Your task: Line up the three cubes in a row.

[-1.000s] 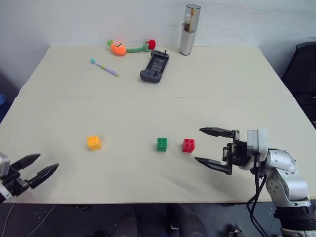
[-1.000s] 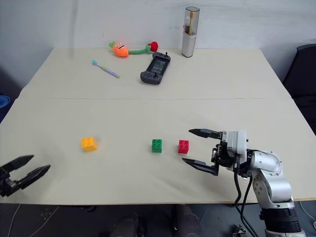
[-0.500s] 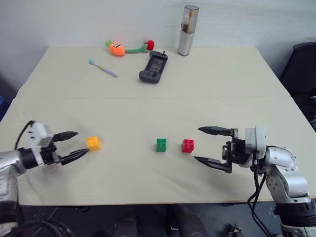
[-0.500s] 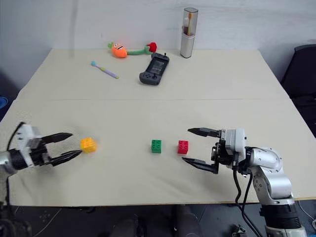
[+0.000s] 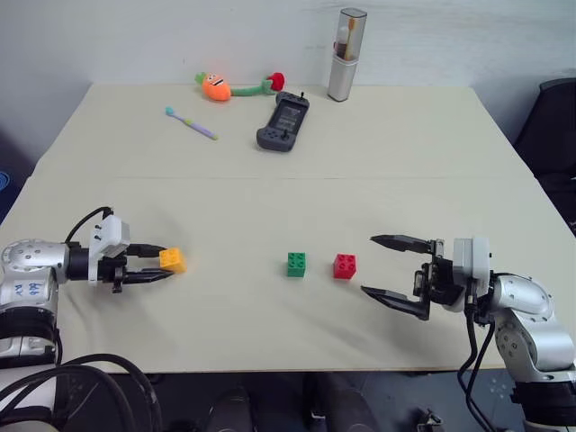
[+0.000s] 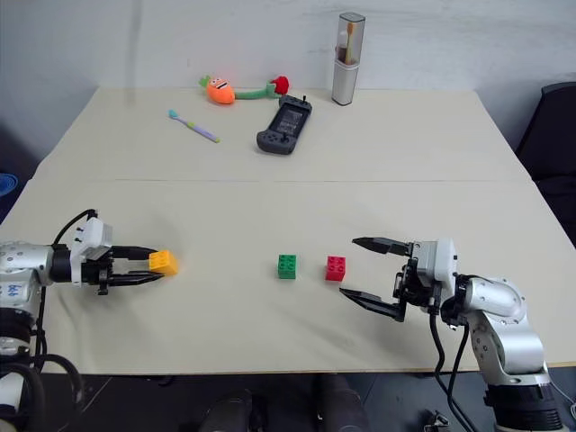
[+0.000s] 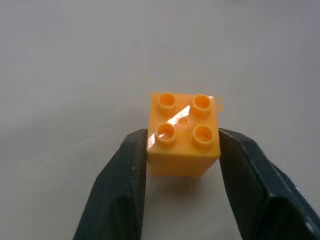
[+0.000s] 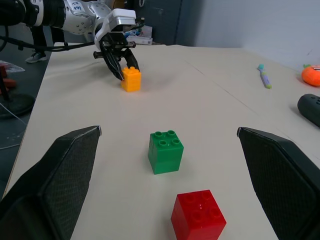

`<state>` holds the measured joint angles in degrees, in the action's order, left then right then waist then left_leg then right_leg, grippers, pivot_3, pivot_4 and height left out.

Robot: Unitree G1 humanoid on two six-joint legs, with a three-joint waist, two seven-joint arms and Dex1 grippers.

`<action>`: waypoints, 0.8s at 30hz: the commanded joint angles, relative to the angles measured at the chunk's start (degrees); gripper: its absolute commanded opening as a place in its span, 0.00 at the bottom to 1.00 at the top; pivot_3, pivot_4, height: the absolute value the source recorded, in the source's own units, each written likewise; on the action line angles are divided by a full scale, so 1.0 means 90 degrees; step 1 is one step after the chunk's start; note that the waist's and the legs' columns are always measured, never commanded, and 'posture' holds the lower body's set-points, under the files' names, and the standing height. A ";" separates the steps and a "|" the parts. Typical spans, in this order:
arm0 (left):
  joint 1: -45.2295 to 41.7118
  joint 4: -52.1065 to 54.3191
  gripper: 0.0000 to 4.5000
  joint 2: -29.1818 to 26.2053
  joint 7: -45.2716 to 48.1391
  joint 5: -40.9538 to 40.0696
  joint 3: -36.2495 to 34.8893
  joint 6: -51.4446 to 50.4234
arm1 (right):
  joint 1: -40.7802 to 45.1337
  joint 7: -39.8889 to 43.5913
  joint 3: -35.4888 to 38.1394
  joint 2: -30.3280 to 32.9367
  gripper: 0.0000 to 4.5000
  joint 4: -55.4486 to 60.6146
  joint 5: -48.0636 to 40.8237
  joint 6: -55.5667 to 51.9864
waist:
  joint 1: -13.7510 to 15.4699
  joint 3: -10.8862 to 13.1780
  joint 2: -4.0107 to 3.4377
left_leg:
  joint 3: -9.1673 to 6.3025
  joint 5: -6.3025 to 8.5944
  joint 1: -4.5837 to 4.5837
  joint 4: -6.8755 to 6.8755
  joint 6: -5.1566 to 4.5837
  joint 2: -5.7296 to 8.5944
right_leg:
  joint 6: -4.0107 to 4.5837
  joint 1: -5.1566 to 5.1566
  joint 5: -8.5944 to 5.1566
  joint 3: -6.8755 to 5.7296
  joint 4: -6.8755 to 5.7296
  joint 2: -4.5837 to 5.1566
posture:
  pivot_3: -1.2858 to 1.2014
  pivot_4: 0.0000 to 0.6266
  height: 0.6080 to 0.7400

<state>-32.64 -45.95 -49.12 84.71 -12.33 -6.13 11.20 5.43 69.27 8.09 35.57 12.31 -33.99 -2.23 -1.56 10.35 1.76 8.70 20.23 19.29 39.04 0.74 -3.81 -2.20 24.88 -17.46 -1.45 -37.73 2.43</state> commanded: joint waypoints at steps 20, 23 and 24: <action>-0.0807 0.1586 0.33 0.1356 0.0287 0.0274 0.1757 -0.0183 | -0.0653 -0.0422 0.0289 0.0232 1.00 0.0862 -0.0208 -0.0227 | -0.0007 0.0000 0.0002 | 0.0002 -0.0006 -0.0005 0.0005 0.0008 -0.0003 | -0.0007 -0.0004 0.0004 0.0017 -0.0001 -0.0017 | 0.52 0.24 1.00; -0.0831 0.1397 0.33 0.1353 -0.0032 0.0541 0.1809 -0.0147 | -0.0708 -0.0497 0.0294 0.0202 1.00 0.0872 -0.0183 -0.0186 | 0.0004 0.0000 0.0002 | -0.0001 -0.0005 -0.0004 0.0005 0.0004 0.0000 | -0.0008 -0.0008 0.0004 0.0017 0.0003 -0.0013 | 0.52 0.24 1.00; -0.0842 0.1331 0.33 0.1367 -0.0122 0.0615 0.1819 -0.0099 | -0.0713 -0.0514 0.0286 0.0195 1.00 0.0874 -0.0178 -0.0179 | 0.0005 0.0000 0.0002 | -0.0001 -0.0005 -0.0005 0.0005 0.0003 0.0001 | -0.0008 -0.0010 0.0004 0.0017 0.0004 -0.0012 | 0.52 0.24 1.00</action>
<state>-39.94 -33.44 -36.32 85.15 -8.90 9.86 9.62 -0.80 65.08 9.37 37.54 18.10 -34.74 -4.48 -1.51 10.35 1.78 8.69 20.18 19.23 39.09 0.76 -3.80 -2.28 24.76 -17.42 -1.30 -37.69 2.33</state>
